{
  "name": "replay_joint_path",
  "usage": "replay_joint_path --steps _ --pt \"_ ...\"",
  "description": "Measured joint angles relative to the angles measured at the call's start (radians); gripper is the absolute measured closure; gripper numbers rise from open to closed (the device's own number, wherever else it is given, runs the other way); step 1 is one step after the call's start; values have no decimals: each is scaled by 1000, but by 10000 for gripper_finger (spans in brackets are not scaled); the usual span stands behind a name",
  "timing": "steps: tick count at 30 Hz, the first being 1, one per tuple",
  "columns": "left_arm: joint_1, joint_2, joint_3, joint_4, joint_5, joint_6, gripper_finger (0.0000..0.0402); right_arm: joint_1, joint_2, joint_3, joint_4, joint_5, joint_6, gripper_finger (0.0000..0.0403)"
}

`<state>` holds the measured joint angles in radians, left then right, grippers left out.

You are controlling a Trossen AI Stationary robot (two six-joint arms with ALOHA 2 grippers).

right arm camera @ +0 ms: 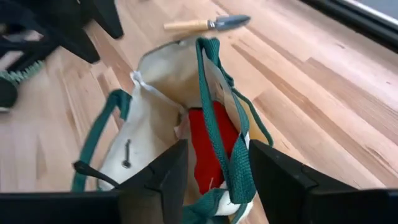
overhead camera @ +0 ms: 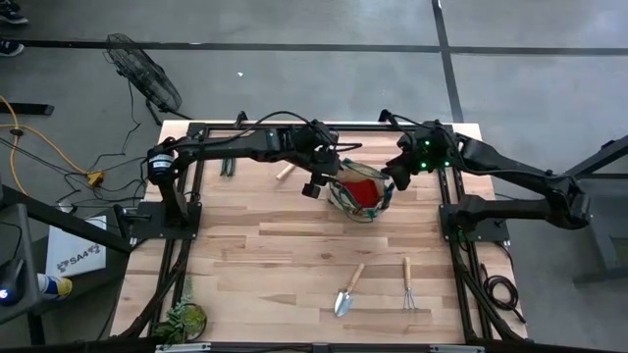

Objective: Pick & Place Garden tools in Gardening bag
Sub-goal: Adjust the gardening bag

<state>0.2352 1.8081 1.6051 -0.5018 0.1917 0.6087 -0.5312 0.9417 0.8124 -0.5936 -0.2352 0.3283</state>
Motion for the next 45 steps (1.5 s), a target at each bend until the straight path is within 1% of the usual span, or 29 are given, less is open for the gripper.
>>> replay_joint_path --steps 3,6,8,10,12,17,21,25,28,31,39,42,45 --pt "0 17 -1 -23 11 12 242 0 -37 0 0 -5 42 229" --pt "-6 47 2 -29 30 66 242 0 -75 0 0 -35 68 225" --pt "-9 60 -3 -75 28 86 242 1 -101 0 -1 -55 72 224" --pt "-21 80 0 -52 15 106 242 1 -124 0 -5 -63 77 224" --pt "-21 82 -1 -87 6 120 242 1 -146 0 -8 -62 93 224" --pt "-19 86 0 -84 -29 128 242 2 -188 0 -25 -62 103 223" --pt "-19 86 0 -128 -52 124 242 2 -197 0 -53 -77 115 223" --pt "-20 86 0 -196 -53 113 247 2 -197 0 -93 -82 114 223" --pt "-20 86 0 -234 -53 87 265 2 -197 0 -102 -80 113 224" --pt "-20 86 0 -264 -49 50 293 2 -197 0 -104 -80 113 224" --pt "-20 86 0 -314 31 -62 373 2 -197 0 -104 -76 114 224" --pt "-20 86 0 -309 44 -100 392 2 -197 0 -104 -56 118 224" --pt "-20 86 0 -310 45 -124 399 2 -197 0 -104 -51 120 224"
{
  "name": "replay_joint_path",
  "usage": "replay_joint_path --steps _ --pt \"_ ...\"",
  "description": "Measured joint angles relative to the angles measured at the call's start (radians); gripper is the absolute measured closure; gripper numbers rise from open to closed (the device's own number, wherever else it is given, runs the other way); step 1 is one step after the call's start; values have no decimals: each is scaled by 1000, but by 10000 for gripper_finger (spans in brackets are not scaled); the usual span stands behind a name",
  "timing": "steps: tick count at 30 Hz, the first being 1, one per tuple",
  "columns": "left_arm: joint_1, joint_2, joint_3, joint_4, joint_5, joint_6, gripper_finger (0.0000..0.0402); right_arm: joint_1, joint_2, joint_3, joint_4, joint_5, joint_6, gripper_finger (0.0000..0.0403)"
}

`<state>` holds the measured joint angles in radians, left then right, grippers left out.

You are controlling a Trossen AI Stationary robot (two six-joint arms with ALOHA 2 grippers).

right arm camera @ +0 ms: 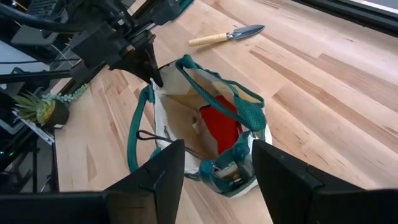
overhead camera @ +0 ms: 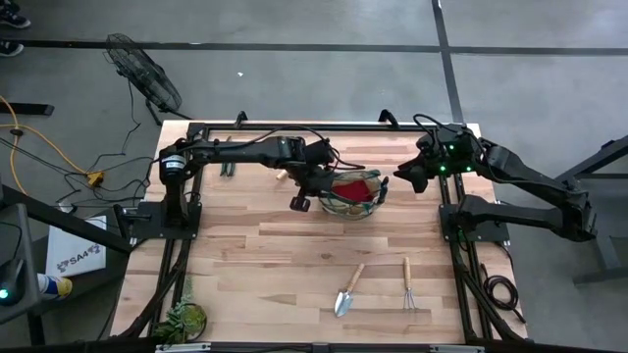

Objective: Pick & Place Garden tools in Gardening bag
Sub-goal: Adjust the gardening bag, then put the top trowel into the gardening bag

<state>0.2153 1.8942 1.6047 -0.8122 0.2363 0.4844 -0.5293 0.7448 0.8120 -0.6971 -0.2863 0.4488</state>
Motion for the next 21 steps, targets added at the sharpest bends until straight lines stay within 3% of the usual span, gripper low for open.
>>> replay_joint_path --steps 7,14,21 --pt "0 0 0 1 -4 -3 375 0 0 0 0 0 2 224" --pt "0 -23 12 -1 -29 -4 285 0 1 0 0 0 3 224" --pt "1 -29 179 -152 -83 -11 229 0 3 0 -2 0 3 224"
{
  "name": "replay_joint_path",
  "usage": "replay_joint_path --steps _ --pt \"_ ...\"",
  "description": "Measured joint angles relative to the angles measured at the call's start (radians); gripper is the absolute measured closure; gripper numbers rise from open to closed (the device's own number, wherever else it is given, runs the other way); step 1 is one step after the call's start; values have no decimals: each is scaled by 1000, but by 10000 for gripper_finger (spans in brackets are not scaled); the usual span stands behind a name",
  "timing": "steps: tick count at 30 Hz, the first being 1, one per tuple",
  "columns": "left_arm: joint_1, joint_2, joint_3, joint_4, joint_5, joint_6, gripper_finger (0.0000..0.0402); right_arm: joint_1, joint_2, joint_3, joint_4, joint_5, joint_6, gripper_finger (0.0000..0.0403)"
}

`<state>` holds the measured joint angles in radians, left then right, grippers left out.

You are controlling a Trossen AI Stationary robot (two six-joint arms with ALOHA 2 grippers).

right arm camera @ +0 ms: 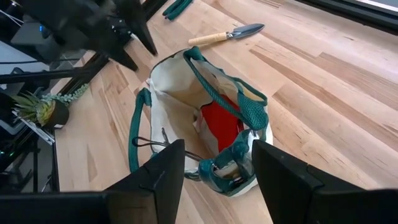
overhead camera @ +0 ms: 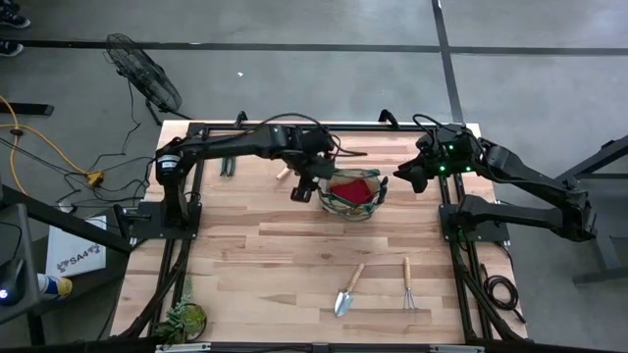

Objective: Pick & Place Garden tools in Gardening bag
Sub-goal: Put the top trowel into the gardening bag

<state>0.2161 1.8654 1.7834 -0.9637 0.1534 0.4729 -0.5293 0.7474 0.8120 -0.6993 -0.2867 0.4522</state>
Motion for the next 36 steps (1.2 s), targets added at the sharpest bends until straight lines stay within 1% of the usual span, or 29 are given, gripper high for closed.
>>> replay_joint_path --steps 3,5,6,11,14,18,22,26,30,33,36 --pt "0 -2 49 -57 -61 -26 227 0 0 0 0 0 0 224" --pt "10 -1 71 -93 -110 -74 227 0 0 0 0 0 10 224" --pt "19 -1 79 -115 -119 -101 227 0 0 0 0 0 18 224" --pt "108 0 77 -210 -95 -234 227 0 0 0 0 0 23 224" --pt "163 -2 37 -217 -93 -319 227 0 0 0 0 0 23 224" --pt "241 -1 -18 -245 -59 -421 227 0 0 0 0 0 26 224" --pt "288 2 -100 -242 -57 -505 227 0 0 0 0 20 27 224" --pt "303 0 -177 -217 -65 -538 227 0 0 0 0 26 27 224" --pt "301 0 -247 -137 -82 -583 227 0 0 0 0 26 27 224" --pt "300 0 -290 -94 -116 -621 227 0 0 0 0 26 46 224" --pt "301 0 -322 -54 -171 -657 227 0 0 0 0 26 49 224"
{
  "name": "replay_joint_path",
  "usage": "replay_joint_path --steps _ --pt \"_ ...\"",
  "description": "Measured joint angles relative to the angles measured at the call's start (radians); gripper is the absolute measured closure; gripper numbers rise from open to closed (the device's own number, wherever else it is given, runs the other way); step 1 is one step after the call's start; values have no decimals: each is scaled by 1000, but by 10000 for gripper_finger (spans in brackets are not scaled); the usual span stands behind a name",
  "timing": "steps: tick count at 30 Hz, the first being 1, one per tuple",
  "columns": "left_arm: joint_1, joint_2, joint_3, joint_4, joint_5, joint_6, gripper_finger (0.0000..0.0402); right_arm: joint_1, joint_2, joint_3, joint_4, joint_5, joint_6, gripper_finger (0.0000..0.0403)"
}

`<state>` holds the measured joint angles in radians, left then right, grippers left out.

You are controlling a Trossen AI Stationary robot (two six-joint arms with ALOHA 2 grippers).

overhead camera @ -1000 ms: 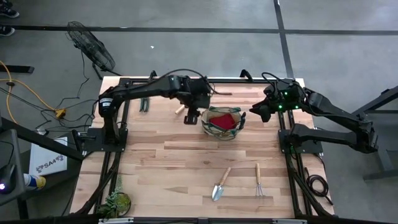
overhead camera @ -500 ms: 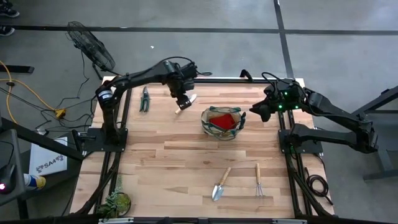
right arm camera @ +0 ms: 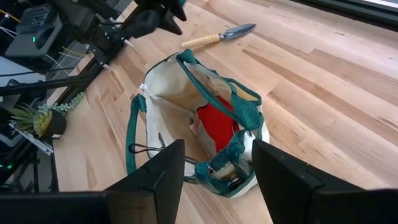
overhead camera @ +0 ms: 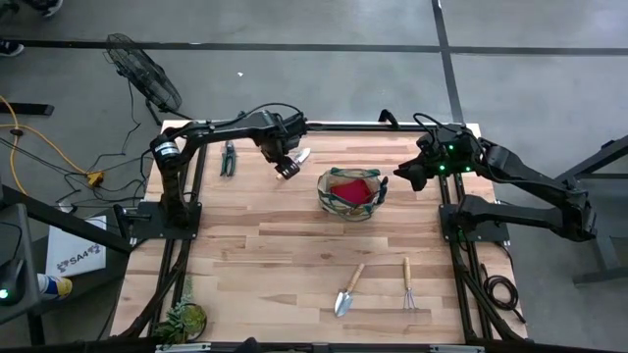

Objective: Pick & Place Garden tools in Gardening bag
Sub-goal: Put the top trowel into the gardening bag

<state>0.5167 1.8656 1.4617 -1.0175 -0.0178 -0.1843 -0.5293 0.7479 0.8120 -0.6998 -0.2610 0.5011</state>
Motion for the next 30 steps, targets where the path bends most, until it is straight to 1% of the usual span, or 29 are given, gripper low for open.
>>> replay_joint_path --steps 3,17,30 --pt "1 0 -17 15 -23 -4 227 0 0 0 0 0 1 224" --pt "0 71 -31 50 54 -4 227 0 0 0 0 0 4 224" --pt "0 114 -31 22 65 -4 227 0 0 0 0 7 3 224"
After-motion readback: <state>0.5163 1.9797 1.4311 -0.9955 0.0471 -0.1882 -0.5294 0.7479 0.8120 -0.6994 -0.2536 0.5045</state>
